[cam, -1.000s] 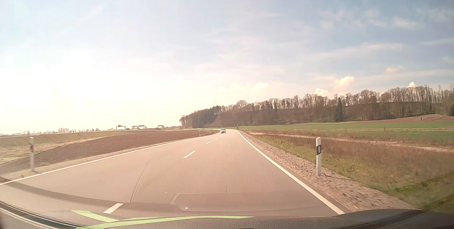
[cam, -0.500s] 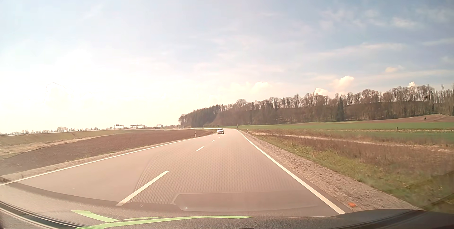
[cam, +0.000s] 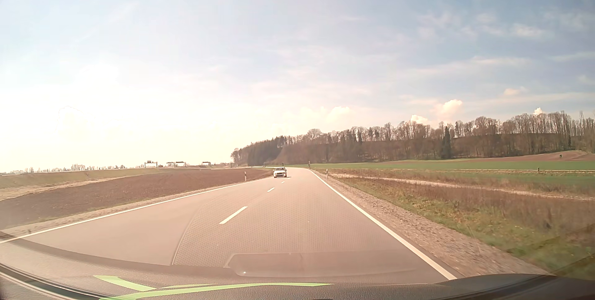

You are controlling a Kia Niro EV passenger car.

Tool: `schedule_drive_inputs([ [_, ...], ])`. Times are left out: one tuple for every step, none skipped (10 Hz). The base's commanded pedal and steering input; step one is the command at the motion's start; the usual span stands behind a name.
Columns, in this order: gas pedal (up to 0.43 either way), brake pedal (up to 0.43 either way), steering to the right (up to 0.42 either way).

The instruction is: Follow the waypoints while adhering to traffic rules and regulations

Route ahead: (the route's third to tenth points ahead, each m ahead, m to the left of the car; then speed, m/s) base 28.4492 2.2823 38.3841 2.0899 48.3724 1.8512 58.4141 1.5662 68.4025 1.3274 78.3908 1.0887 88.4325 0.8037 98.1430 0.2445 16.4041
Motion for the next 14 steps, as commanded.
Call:
schedule_drive_inputs([
  [0.118, 0.0, 0.002],
  [0.118, 0.0, 0.002],
  [0.13, 0.0, 0.002],
  [0.13, 0.0, 0.002],
  [0.13, 0.0, 0.002],
  [0.13, 0.0, 0.002],
  [0.13, 0.0, 0.002],
  [0.118, 0.0, 0.002],
  [0.118, 0.0, 0.002],
  [0.118, 0.0, 0.002],
  [0.118, 0.0, 0.002],
  [0.118, 0.0, 0.002],
  [0.118, 0.0, 0.002],
  [0.13, 0.0, 0.002],
])
